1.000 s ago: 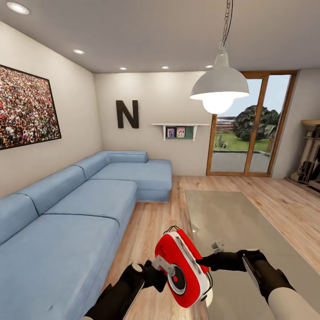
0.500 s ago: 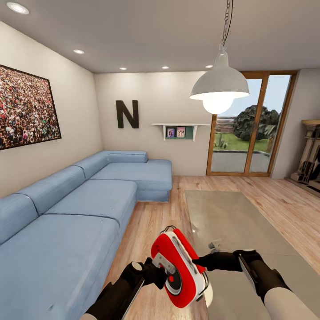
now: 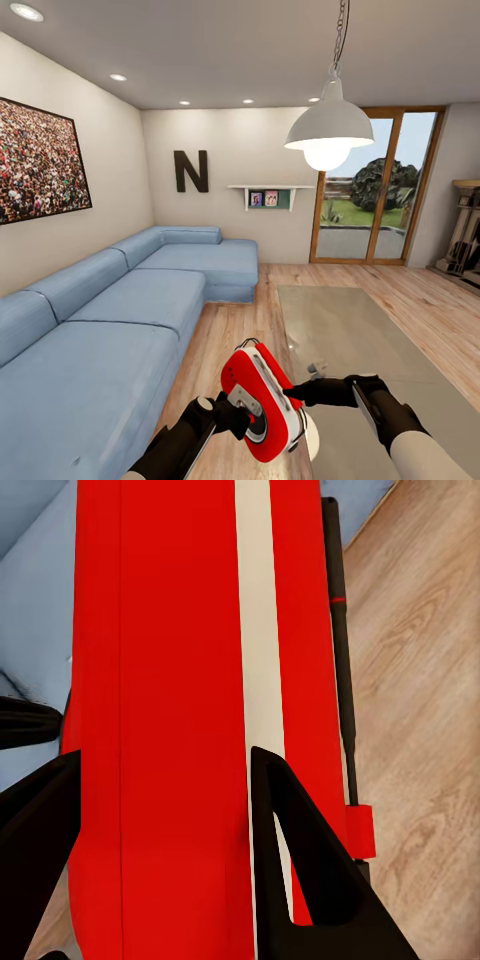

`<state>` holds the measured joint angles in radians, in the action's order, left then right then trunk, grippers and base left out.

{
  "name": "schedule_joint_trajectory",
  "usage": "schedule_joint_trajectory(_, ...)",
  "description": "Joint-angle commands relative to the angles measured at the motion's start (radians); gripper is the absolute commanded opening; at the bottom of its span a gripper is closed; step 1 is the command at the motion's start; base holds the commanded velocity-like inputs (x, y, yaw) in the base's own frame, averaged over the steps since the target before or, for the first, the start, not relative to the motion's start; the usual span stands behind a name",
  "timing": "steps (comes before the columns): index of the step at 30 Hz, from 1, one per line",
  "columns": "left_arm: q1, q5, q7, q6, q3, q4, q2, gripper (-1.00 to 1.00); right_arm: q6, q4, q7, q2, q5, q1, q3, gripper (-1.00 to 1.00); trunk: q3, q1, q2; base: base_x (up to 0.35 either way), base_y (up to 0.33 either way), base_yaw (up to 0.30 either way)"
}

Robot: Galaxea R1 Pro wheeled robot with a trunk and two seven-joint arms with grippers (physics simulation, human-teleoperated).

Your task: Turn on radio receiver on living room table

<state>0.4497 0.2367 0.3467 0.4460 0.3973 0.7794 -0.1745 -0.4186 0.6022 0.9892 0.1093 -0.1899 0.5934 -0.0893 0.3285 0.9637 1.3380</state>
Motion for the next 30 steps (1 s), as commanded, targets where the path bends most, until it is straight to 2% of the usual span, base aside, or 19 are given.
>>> schedule_joint_trajectory(1, 0.001, 0.0, 0.0, 0.0, 0.0, -0.002, 0.0, -1.0, -0.002, 0.001, 0.0, 0.0, 0.006, 0.0, -0.001, -1.0, 0.0, 0.0, 0.0, 0.0, 0.0, 0.0)
schedule_joint_trajectory(6, 0.006, 0.0, 0.0, -0.001, 0.0, -0.007, 0.0, -1.0, -0.002, 0.001, 0.004, 0.0, 0.006, 0.0, -0.001, -1.0, 0.0, 0.0, 0.0, 0.0, 0.0, 0.0)
schedule_joint_trajectory(9, 0.007, 0.0, 0.0, -0.001, 0.0, -0.008, 0.0, -1.0, -0.005, 0.001, 0.066, 0.0, 0.005, 0.0, -0.001, -1.0, 0.0, 0.0, 0.0, 0.0, 0.0, 0.0)
schedule_joint_trajectory(11, 0.007, 0.0, 0.0, -0.001, 0.0, -0.008, 0.0, -1.0, -0.007, 0.001, 0.081, 0.0, 0.005, 0.0, -0.001, -1.0, 0.0, 0.0, 0.0, 0.0, 0.0, 0.0)
schedule_joint_trajectory(22, 0.007, 0.0, 0.002, 0.0, 0.0, -0.01, 0.0, -1.0, -0.007, 0.001, 0.094, 0.0, 0.004, 0.0, -0.001, -1.0, 0.0, 0.0, 0.0, 0.0, 0.0, 0.0)
schedule_joint_trajectory(25, 0.008, 0.001, 0.042, -0.001, 0.0, -0.026, 0.0, -1.0, -0.006, 0.001, 0.094, 0.0, 0.004, 0.0, -0.001, -1.0, 0.0, 0.0, 0.0, 0.0, 0.0, 0.0)
schedule_joint_trajectory(30, 0.009, 0.002, 0.06, -0.027, 0.0, -0.032, 0.0, -1.0, -0.006, 0.001, 0.089, 0.0, 0.004, 0.0, -0.001, -1.0, 0.0, 0.0, 0.0, 0.0, 0.0, 0.0)
